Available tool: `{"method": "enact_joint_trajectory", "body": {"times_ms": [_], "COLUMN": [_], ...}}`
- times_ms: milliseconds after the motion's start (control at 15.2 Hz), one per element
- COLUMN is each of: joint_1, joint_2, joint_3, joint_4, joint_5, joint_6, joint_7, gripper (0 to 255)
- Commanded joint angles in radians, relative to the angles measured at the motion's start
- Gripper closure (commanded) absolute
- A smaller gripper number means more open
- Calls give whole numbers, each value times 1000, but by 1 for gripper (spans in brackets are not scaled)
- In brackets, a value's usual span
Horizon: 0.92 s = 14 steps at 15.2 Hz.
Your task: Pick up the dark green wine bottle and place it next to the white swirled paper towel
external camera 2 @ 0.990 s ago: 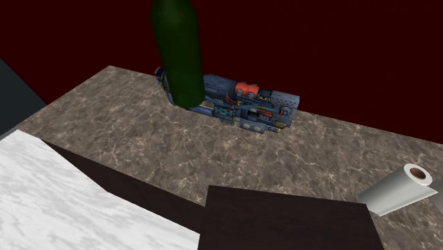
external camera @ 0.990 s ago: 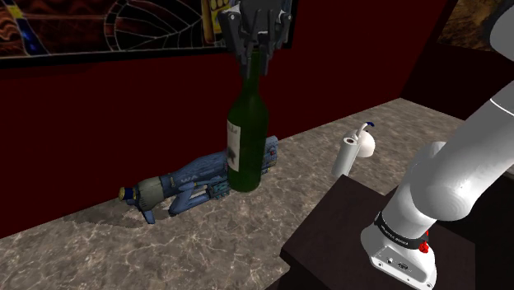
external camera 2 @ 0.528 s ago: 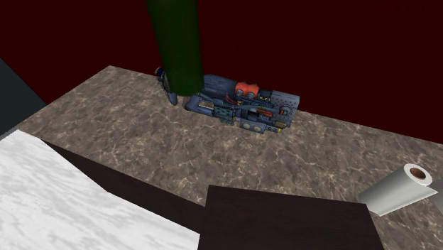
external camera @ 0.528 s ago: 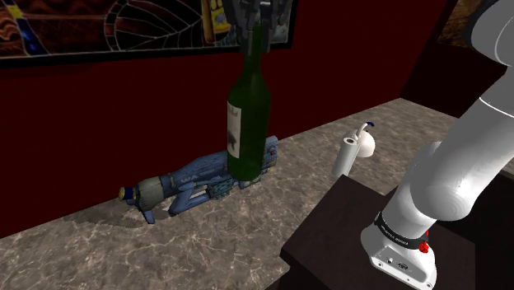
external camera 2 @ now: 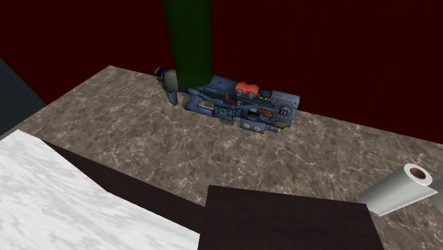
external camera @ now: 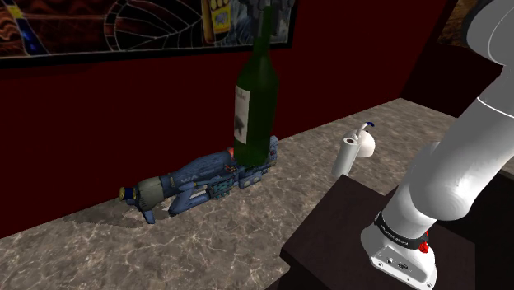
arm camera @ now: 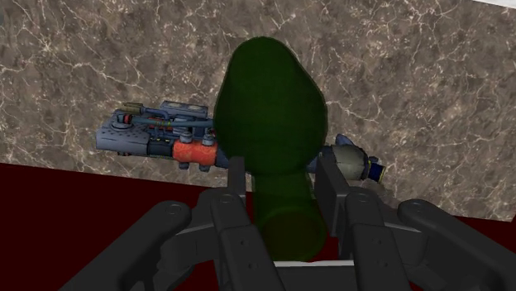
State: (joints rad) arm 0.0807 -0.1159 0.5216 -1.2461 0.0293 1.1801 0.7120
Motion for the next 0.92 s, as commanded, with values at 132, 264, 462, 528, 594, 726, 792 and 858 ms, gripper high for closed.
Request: {"method": "enact_joint_trajectory", "body": {"times_ms": [132, 264, 462, 528, 594, 726, 792, 858], "joint_1": [-45, -62, -84, -90, -97, -110, -116, -123], "joint_2": [-109, -151, -201, -214, -226, -246, -254, -261], "joint_3": [-95, -142, -207, -228, -248, -288, -308, -327], "joint_4": [-140, -198, -271, -292, -312, -347, -363, -377], "joint_5": [43, 51, 53, 51, 49, 42, 38, 33], "joint_6": [40, 56, 78, 85, 92, 105, 112, 118], "joint_7": [-134, -198, -288, -317, -345, -401, -428, -455], "gripper": [255, 255, 255, 255, 255, 255, 255, 255]}}
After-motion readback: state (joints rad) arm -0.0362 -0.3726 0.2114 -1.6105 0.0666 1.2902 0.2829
